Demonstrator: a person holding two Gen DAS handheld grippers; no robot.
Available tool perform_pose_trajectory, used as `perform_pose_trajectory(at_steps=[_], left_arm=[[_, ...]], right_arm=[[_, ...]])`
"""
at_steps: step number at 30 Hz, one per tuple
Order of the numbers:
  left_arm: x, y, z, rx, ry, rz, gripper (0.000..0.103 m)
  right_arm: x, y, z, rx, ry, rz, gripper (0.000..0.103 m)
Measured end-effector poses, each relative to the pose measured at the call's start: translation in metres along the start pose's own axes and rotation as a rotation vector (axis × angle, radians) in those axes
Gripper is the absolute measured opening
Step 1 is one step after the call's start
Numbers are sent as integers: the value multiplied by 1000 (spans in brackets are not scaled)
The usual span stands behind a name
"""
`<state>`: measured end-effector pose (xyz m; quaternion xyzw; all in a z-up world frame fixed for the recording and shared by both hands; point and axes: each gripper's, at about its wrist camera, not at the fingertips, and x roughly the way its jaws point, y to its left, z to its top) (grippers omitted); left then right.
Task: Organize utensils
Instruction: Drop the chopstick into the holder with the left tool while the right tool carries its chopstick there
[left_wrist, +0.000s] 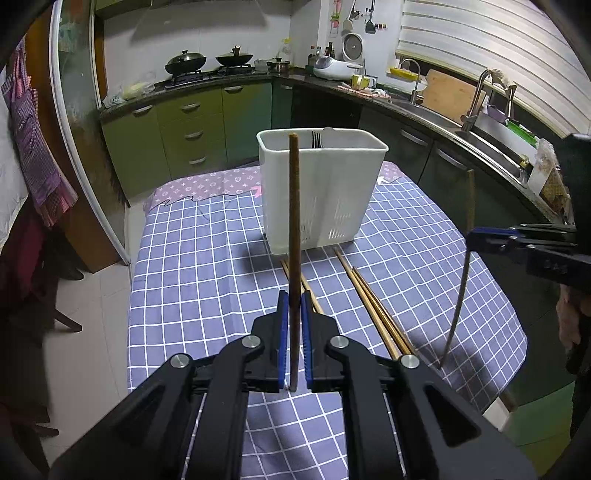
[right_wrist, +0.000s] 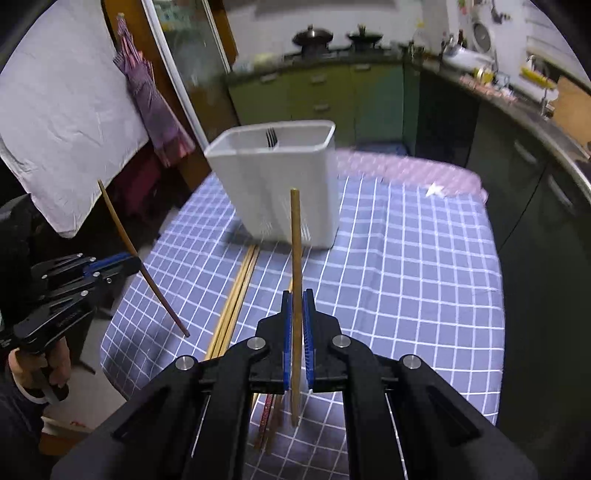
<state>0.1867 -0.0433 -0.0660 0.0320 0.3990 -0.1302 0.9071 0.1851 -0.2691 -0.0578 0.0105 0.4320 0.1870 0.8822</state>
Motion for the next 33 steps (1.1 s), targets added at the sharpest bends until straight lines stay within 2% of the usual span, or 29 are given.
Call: perform_pose_trajectory(at_steps=[10, 26, 33], left_arm=[[-5, -2, -3, 10, -6, 2, 7], [-12, -3, 8, 20, -24, -6, 7], [-24, -9, 39, 35, -40, -34, 7]], right_arm=[[-34, 5, -24, -26, -133, -42, 7], [-39, 4, -19, -20, -144, -34, 7], [-36, 3, -17, -20, -143, -27, 7]])
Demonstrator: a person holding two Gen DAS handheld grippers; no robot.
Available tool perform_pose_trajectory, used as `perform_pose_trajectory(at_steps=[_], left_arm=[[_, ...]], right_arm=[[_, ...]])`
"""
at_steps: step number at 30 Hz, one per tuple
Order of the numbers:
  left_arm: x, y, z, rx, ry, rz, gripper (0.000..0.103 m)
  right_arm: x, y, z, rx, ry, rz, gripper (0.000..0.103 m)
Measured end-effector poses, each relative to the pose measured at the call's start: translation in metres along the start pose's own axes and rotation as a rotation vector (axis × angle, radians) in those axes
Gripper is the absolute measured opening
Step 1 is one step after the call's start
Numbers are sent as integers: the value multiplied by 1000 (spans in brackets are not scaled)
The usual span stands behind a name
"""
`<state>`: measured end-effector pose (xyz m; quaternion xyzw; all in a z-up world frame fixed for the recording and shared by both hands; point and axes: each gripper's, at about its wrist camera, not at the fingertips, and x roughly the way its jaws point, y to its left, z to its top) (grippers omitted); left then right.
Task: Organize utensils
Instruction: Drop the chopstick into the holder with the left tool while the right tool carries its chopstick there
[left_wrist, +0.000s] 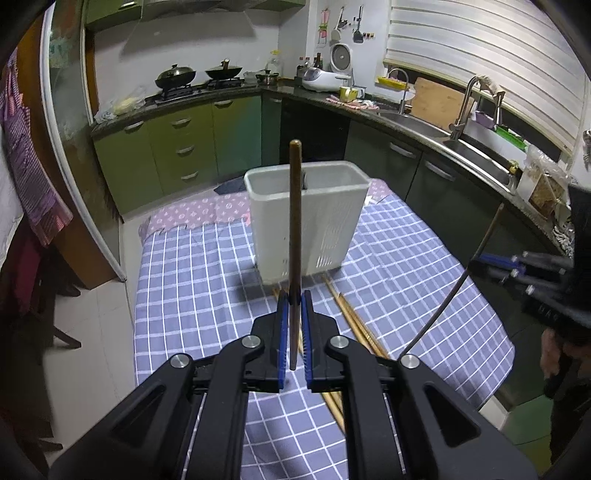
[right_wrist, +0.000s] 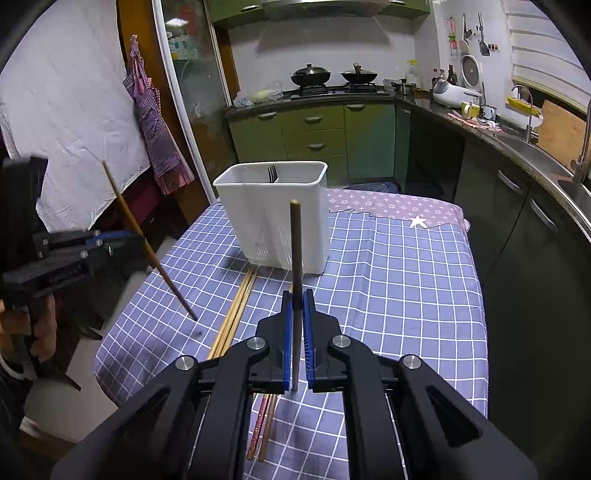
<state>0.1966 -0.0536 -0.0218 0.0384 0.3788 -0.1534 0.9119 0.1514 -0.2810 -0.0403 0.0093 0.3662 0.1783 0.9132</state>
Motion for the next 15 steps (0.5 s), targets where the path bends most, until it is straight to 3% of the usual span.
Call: perform_pose_trajectory(at_steps=[15], left_arm=[[-20, 1, 120, 6, -122, 10, 7]], right_arm=[[0, -13, -4, 18, -5, 16, 7]])
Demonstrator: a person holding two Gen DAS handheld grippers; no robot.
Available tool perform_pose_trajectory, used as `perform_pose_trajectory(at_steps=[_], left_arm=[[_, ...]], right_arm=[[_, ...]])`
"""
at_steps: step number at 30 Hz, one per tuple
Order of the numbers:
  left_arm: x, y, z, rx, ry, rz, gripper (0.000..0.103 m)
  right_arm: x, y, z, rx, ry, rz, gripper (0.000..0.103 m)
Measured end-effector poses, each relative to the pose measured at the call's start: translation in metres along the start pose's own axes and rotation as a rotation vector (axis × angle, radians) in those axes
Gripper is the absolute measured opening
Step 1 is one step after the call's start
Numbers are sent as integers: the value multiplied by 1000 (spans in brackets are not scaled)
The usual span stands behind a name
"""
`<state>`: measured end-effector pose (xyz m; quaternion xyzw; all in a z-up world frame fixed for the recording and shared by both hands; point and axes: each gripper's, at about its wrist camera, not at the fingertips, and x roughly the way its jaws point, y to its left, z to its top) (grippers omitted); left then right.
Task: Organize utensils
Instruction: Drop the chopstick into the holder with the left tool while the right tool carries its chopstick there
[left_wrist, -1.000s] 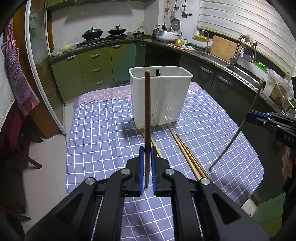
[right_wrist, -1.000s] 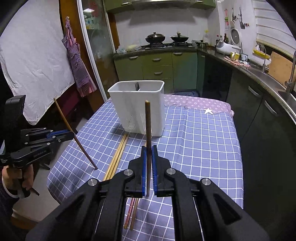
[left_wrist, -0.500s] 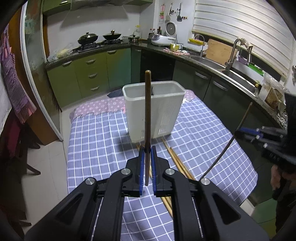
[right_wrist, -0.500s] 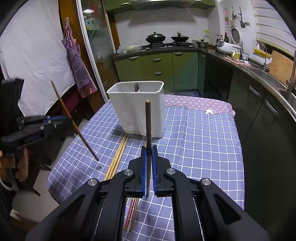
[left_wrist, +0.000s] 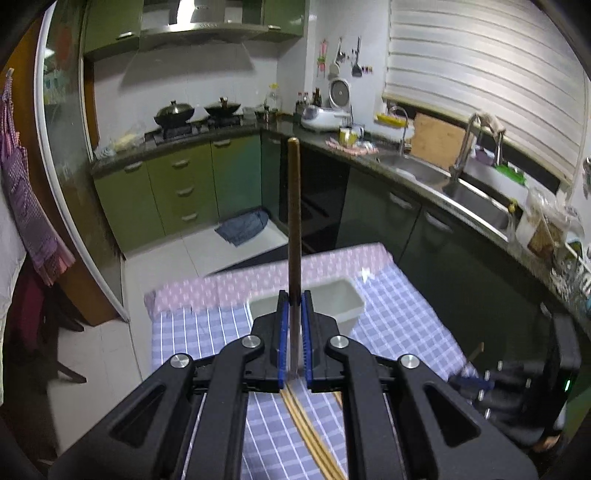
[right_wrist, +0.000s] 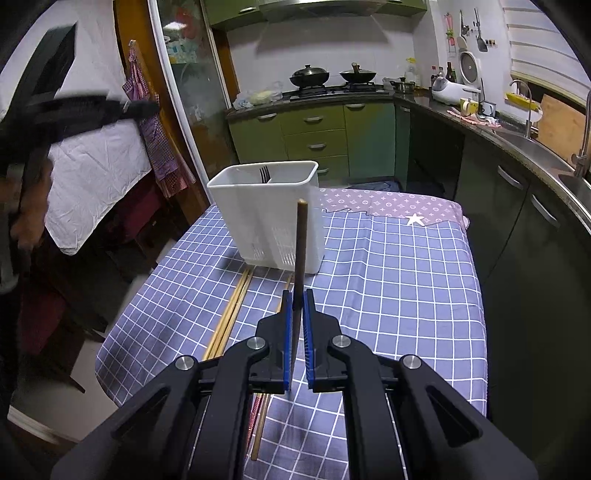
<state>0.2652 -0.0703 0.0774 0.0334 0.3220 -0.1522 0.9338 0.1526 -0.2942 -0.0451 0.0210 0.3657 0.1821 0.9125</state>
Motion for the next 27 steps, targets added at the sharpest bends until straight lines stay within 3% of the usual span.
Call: perform_pose_trajectory(at_steps=[7, 15, 21, 27], left_arm=[[22, 3, 39, -8, -46, 38, 7], [83, 10, 12, -17, 111, 69, 7], [82, 14, -8, -11, 124, 68, 25], [50, 10, -21, 11, 80, 61, 26]], right_arm=[[-1, -2, 0, 1, 3, 11, 7], [-4, -1, 10, -13, -1, 7, 7], [-24, 11, 49, -52, -85, 2, 7], [-39, 19, 117, -48, -242, -13, 7]])
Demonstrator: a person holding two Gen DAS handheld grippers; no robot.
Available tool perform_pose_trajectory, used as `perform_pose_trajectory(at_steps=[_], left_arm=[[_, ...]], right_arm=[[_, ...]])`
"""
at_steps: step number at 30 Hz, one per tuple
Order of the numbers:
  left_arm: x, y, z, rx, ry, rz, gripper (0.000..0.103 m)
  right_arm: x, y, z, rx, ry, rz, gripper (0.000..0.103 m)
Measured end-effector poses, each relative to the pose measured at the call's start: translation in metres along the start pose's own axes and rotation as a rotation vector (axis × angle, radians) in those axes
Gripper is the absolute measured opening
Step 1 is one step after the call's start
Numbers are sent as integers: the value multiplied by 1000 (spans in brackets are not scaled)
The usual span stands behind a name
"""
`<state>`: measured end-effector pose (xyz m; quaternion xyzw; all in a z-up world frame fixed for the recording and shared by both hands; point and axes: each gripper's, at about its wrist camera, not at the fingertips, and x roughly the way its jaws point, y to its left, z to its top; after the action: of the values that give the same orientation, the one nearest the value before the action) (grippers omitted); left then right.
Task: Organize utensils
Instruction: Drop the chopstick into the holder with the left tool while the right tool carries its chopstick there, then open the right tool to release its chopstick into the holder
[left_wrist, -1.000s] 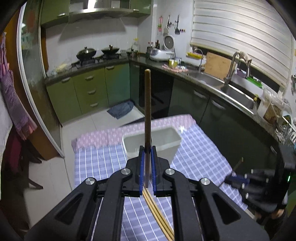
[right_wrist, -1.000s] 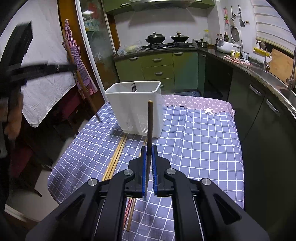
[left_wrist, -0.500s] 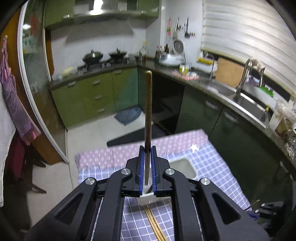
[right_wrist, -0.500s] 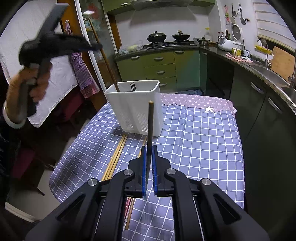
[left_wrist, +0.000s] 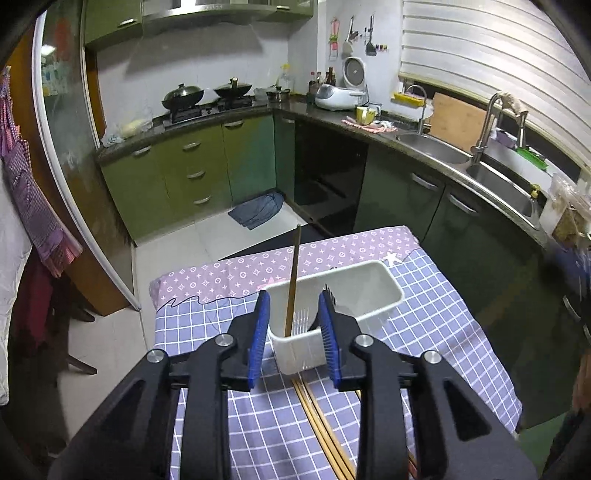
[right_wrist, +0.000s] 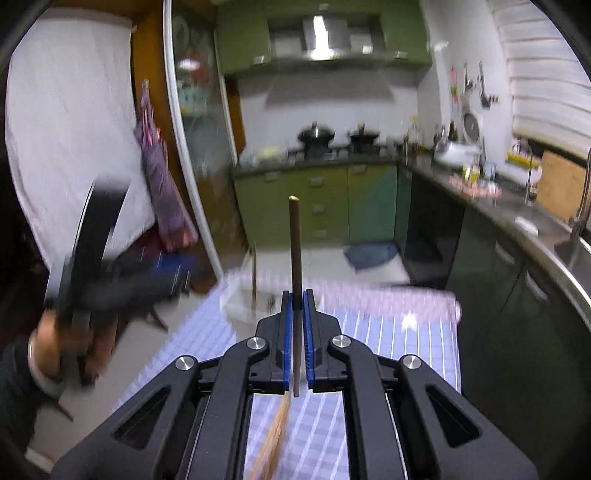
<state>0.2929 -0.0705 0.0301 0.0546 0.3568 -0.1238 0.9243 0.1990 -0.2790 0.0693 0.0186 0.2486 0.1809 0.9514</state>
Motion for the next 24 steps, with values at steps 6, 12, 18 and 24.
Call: perform_pose_trajectory(at_steps=[6, 12, 18, 24], left_arm=[[-24, 4, -20, -9, 16, -20, 34], [-32, 2, -40, 0, 46, -40, 34], [-14, -4, -58, -15, 135, -60, 34], [21, -4, -82, -44, 264, -64, 34]], right_arm=[[35, -1, 52, 37, -92, -25, 7], [102, -2, 45, 45, 40, -59, 7], [139, 1, 24, 21, 153, -62, 7], [117, 4, 20, 6, 122, -48, 17]])
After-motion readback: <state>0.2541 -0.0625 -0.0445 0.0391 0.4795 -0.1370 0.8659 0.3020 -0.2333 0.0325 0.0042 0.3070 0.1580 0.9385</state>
